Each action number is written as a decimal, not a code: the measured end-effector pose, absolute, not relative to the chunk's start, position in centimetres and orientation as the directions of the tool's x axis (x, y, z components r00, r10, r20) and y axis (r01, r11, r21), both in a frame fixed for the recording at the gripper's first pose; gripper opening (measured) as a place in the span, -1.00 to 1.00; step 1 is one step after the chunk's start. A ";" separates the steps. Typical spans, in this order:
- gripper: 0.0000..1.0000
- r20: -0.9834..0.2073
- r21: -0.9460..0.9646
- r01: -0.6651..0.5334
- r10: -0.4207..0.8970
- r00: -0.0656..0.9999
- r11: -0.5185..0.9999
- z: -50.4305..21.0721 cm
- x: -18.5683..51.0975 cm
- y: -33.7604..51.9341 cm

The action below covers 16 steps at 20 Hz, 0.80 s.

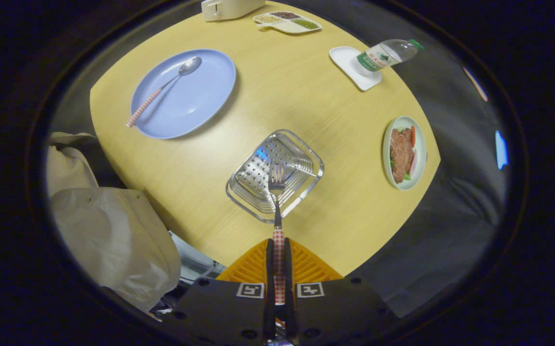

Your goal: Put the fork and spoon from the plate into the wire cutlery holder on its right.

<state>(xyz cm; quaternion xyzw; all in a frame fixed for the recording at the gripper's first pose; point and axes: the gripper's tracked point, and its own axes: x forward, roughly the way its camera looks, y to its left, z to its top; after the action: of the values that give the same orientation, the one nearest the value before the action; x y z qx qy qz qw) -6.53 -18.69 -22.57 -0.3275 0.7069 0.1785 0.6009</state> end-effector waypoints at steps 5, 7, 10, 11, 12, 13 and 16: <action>-0.79 -0.964 -0.132 -0.689 -0.255 -0.079 0.713 -23.3 -6.1 -18.0; -0.79 -0.965 -0.137 -0.681 -0.253 -0.074 0.720 -23.4 -6.0 -17.8; -0.68 -0.968 -0.132 -0.666 -0.241 -0.074 0.734 -23.7 -6.1 -17.5; -0.65 -0.968 -0.150 -0.662 -0.247 -0.054 0.735 -23.7 -5.9 -17.6; -0.61 -0.970 -0.154 -0.655 -0.239 -0.042 0.739 -23.8 -5.8 -17.5; -0.49 -0.974 -0.150 -0.648 -0.224 -0.032 0.747 -23.7 -6.0 -17.3; -0.10 -0.981 -0.163 -0.631 -0.194 0.020 0.758 -23.4 -5.7 -16.8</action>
<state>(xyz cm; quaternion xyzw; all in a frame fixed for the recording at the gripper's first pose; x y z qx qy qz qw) -5.67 -16.84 -23.35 -0.3037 0.6794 0.1690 0.6463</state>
